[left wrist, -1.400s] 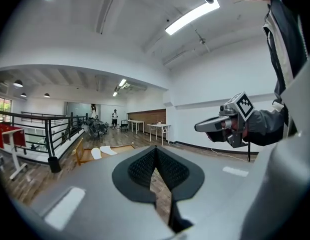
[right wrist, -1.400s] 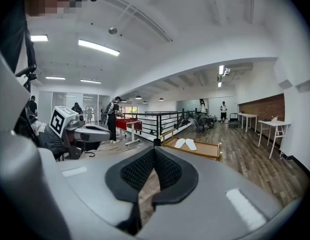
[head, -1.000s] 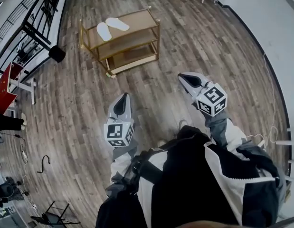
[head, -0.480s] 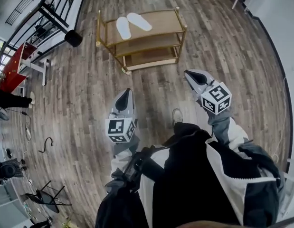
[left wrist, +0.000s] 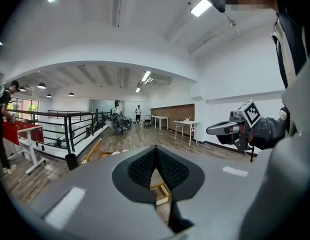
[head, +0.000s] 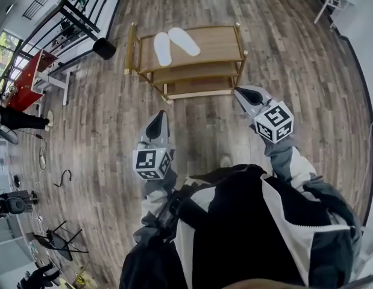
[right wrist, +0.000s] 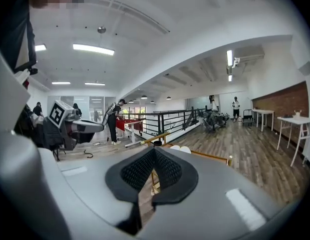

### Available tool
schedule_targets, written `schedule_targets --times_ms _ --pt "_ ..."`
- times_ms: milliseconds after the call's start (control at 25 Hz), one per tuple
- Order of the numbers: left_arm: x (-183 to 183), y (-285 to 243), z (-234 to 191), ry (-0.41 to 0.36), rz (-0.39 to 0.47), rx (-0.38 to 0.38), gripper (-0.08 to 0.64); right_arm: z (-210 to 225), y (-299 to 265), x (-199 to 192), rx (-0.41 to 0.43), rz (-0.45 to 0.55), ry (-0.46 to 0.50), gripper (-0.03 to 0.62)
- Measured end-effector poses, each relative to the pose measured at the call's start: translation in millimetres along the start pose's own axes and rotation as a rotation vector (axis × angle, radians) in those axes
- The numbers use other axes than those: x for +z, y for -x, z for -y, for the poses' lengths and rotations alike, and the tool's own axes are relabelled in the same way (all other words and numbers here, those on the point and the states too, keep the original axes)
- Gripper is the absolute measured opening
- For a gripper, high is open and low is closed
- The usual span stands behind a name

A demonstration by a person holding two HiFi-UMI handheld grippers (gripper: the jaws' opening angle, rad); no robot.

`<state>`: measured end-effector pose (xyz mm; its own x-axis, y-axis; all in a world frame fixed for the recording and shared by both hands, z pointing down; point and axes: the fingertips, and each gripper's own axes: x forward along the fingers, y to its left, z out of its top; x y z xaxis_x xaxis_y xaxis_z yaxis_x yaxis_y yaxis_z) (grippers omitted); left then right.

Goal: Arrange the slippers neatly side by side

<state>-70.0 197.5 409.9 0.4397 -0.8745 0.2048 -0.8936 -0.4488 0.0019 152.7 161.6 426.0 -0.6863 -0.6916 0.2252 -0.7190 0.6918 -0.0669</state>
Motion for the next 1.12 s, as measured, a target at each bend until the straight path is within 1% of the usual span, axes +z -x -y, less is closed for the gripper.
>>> schedule_targets --times_ms 80,120,280,520,680,880,1000,1120 --pt "-6.1 -13.2 1.4 -0.003 -0.035 -0.01 0.005 8.7 -6.8 -3.0 0.012 0.015 -0.061 0.005" --pt "-8.1 -19.7 2.8 -0.004 -0.049 -0.016 0.005 12.7 -8.3 -4.5 0.013 0.016 -0.075 0.005" --pt "-2.6 -53.3 1.9 -0.002 -0.045 -0.042 0.005 31.6 -19.9 -2.2 0.009 0.005 -0.066 0.005" --pt "0.7 -105.8 -21.3 -0.005 -0.033 -0.099 0.005 54.6 -51.2 3.6 -0.03 -0.003 -0.051 0.005" --pt "6.8 -142.5 -46.6 -0.003 -0.012 -0.147 0.005 72.3 -79.0 12.9 -0.074 -0.001 -0.043 0.005" --pt "28.6 -186.9 -89.4 -0.015 0.02 -0.203 0.005 87.5 -128.6 43.2 -0.107 -0.005 -0.019 0.005" --pt "40.1 -206.5 -116.2 -0.016 0.037 -0.221 0.005 94.5 -156.8 58.5 -0.119 0.002 -0.039 0.005" --pt "43.4 -220.0 -145.3 -0.008 0.047 -0.221 0.005 95.4 -185.7 65.6 -0.116 -0.004 -0.046 0.005"
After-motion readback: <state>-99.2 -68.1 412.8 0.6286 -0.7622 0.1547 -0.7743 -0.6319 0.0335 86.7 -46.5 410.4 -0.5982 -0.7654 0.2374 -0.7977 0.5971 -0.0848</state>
